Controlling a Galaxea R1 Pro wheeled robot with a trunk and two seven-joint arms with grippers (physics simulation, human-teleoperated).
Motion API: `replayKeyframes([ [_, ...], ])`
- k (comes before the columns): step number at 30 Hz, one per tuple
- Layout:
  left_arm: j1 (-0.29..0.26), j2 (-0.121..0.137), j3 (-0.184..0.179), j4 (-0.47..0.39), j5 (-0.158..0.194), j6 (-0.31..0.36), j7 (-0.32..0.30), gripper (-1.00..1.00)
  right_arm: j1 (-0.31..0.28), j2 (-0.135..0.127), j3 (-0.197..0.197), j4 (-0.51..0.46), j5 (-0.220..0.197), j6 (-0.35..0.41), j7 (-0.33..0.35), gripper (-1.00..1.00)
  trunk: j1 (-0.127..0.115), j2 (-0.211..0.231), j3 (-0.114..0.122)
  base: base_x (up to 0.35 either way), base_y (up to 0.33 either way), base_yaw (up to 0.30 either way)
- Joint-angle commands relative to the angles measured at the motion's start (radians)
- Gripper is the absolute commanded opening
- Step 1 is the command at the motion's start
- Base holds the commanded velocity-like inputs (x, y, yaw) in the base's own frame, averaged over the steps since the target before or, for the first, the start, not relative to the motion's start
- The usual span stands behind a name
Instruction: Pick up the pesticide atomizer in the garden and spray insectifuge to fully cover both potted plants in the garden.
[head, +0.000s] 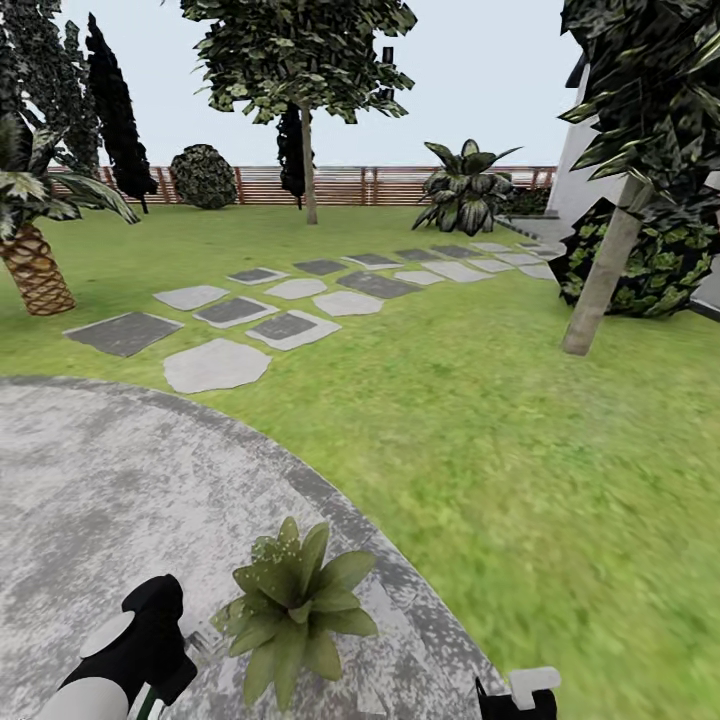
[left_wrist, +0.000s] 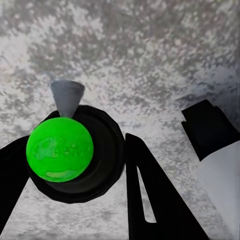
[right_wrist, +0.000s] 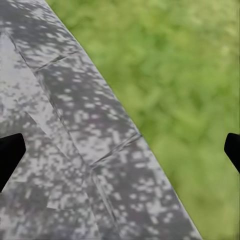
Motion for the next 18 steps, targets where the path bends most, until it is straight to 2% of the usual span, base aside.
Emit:
replayKeyframes([
  [1,0.0,-0.001,0.001,-0.001,-0.006,0.005,-0.008,-1.0,-0.001,0.0,0.003,0.001,0.008,-0.002,-0.008,1.0,0.0,0.0,-0.001,-0.003,-0.002,0.005],
  [6,-0.004,-0.005,-0.014,-0.031,-0.007,0.004,-0.007,-1.0,-0.001,-0.014,0.002,0.001,0.01,-0.002,-0.008,1.0,0.0,0.0,-0.001,0.0,0.0,0.0],
  [11,-0.01,0.003,-0.013,-0.039,-0.008,0.004,-0.01,-1.0,-0.001,-0.015,0.003,0.001,0.01,-0.002,-0.007,1.0,0.0,0.0,-0.001,0.0,0.0,0.0],
  [15,-0.015,-0.004,-0.011,-0.039,-0.006,0.006,-0.026,-1.0,-0.001,-0.014,0.003,0.001,0.009,-0.002,-0.007,1.0,0.0,0.0,-0.001,0.0,0.0,0.0],
  [16,-0.016,-0.005,-0.013,-0.038,-0.006,0.005,-0.049,-1.0,-0.001,-0.014,0.003,0.001,0.009,-0.002,-0.007,1.0,0.0,0.0,-0.001,0.0,0.0,0.0],
  [18,-0.039,0.001,-0.018,-0.043,-0.016,0.001,-0.172,-1.0,-0.001,-0.014,0.003,0.001,0.009,-0.002,-0.007,1.0,0.0,0.0,-0.001,0.0,0.0,0.0],
])
